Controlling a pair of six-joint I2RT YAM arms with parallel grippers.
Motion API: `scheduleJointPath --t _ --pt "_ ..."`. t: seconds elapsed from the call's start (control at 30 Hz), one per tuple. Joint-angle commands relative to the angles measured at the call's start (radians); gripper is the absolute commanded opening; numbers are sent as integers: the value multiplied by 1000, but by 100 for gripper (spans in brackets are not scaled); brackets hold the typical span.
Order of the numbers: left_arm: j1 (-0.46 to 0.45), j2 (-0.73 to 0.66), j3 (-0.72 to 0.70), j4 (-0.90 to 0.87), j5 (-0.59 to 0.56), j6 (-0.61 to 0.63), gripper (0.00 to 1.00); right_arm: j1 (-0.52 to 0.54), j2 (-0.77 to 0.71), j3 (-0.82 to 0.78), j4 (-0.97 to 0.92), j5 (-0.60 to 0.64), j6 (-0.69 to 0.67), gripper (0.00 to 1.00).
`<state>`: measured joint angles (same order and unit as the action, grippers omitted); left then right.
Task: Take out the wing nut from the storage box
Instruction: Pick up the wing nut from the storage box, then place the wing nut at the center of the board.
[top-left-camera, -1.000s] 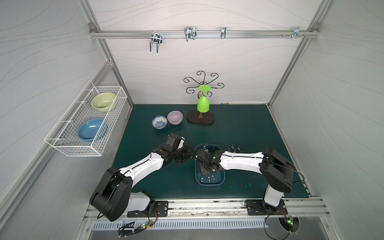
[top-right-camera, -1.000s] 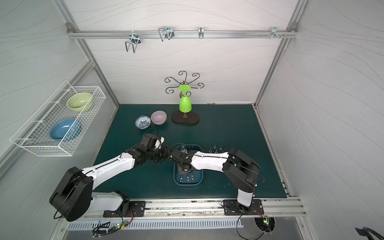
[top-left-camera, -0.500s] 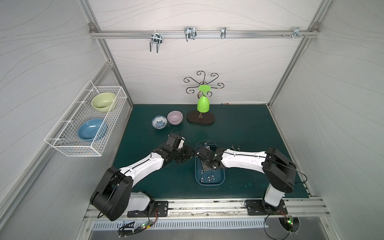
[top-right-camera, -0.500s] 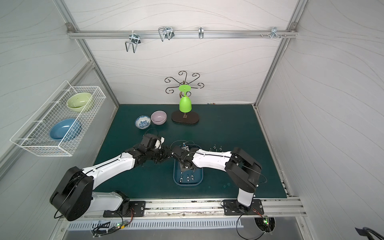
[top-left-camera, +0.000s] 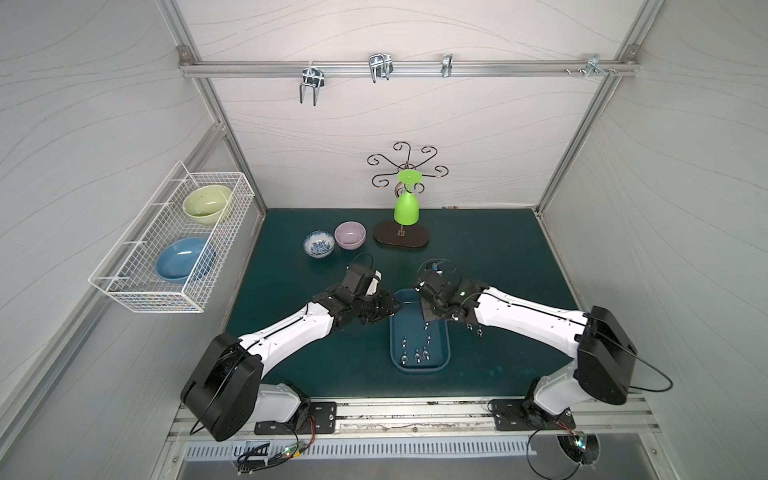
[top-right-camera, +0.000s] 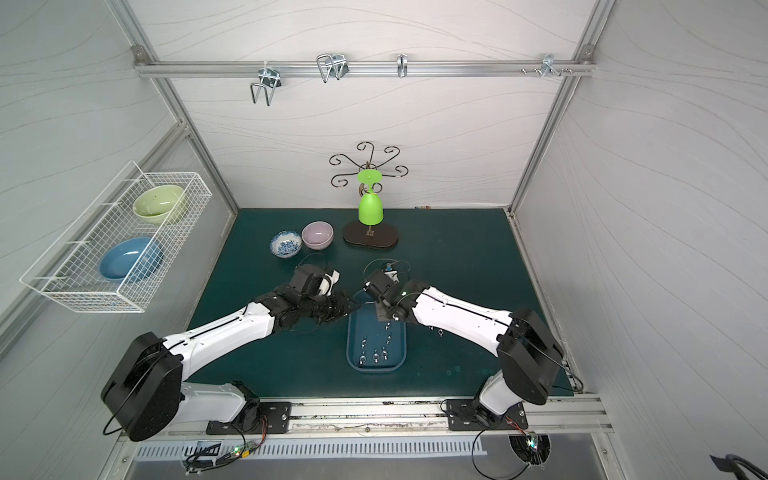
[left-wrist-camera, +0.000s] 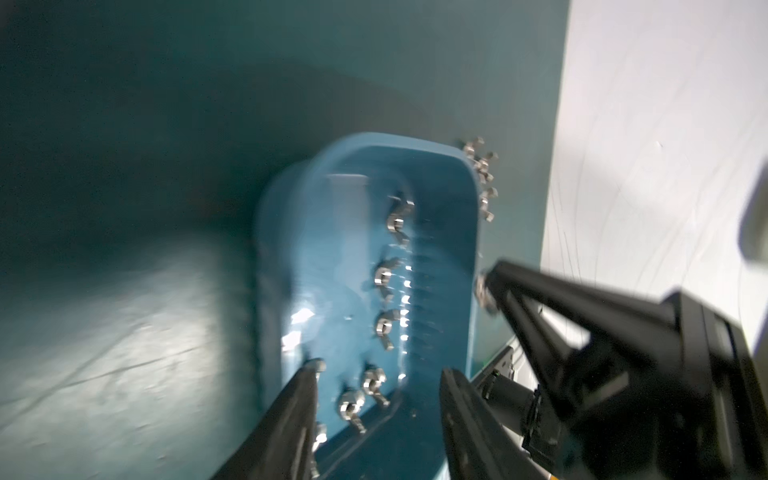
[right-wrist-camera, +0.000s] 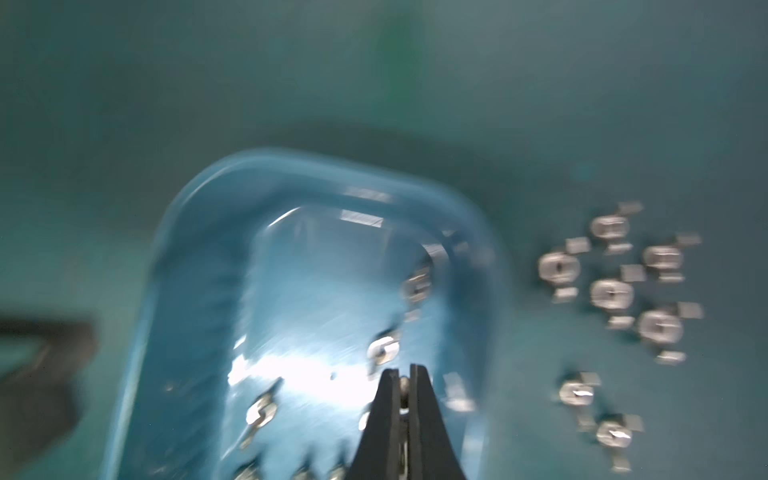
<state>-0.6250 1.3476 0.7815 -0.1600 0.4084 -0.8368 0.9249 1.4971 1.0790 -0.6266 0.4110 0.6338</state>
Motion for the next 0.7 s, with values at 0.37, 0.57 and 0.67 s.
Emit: scheduleJointPath --t 0.37,0.57,0.67 --pt "-273 273 261 152 46 -2 51 -477 -166 -326 1 -114 -36 3" --pt "-278 291 262 156 53 -2 51 -495 -138 -346 9 -149 -22 3" --pt "-278 288 258 150 49 2 51 -500 -122 -336 8 -170 -25 3"
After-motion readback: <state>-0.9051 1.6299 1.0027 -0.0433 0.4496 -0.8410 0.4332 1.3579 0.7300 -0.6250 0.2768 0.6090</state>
